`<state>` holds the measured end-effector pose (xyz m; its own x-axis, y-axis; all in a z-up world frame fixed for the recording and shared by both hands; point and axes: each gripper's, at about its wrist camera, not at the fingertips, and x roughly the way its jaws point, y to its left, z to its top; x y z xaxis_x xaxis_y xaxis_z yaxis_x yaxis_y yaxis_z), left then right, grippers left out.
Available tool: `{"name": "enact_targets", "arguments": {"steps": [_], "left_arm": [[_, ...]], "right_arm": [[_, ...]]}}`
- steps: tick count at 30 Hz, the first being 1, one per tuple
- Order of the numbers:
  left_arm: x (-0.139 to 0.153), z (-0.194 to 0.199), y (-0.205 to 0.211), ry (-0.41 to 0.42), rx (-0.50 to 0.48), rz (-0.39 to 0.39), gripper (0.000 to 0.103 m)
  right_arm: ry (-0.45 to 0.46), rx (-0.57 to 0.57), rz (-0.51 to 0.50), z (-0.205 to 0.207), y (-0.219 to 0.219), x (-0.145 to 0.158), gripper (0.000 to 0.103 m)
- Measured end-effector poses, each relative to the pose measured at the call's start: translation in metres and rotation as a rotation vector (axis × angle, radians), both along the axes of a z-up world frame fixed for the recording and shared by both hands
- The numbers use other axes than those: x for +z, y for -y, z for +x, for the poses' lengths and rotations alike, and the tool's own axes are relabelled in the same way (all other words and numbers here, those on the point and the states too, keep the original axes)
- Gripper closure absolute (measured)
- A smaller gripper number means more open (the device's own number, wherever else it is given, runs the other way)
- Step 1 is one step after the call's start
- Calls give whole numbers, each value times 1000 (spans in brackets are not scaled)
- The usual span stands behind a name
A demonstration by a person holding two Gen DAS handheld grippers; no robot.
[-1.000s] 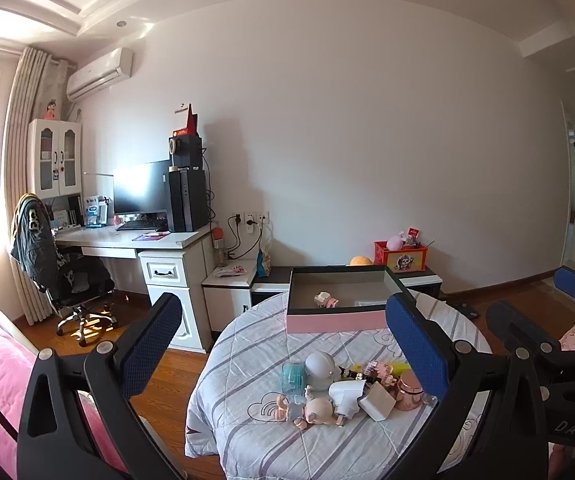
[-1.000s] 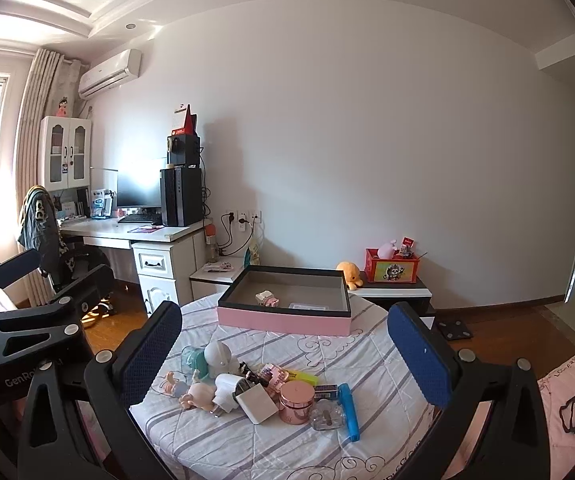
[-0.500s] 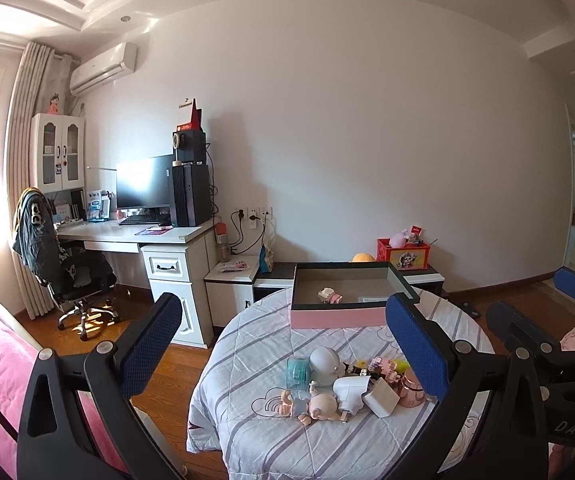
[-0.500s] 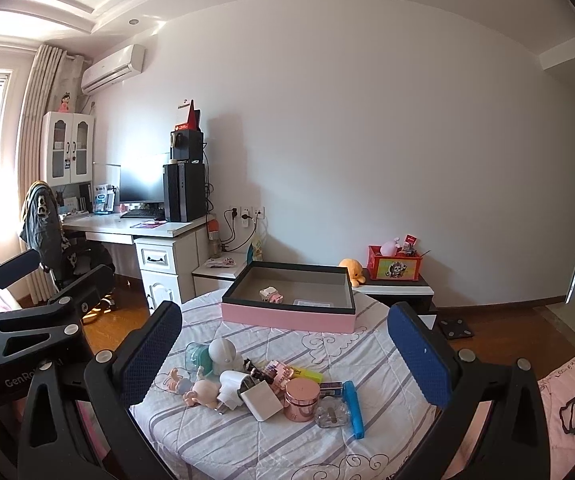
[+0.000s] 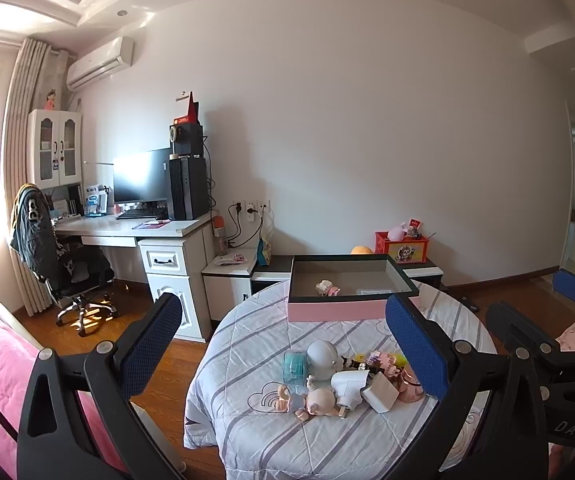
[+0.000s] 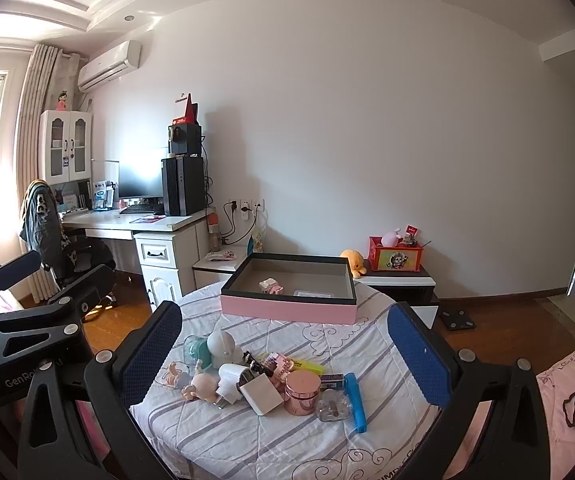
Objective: Organize rigid objects
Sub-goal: 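Withdraw both grippers from the pink box back over the bed, then grasp the baby doll with the left gripper while the right grasps the clear bottle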
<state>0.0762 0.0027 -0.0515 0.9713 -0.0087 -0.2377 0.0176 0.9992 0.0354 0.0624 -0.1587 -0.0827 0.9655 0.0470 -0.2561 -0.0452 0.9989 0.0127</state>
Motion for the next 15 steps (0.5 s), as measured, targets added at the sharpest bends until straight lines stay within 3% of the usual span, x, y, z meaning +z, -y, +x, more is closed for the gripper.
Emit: {"name": "enact_targets", "arguments": {"steps": [8, 15], "left_arm": [[-36, 15, -8, -63, -44, -36, 0], [-87, 42, -12, -211, -61, -13, 0]], "right_arm": [[-61, 24, -2, 15, -3, -28, 0], [-194, 28, 6, 40, 2, -77, 0]]}}
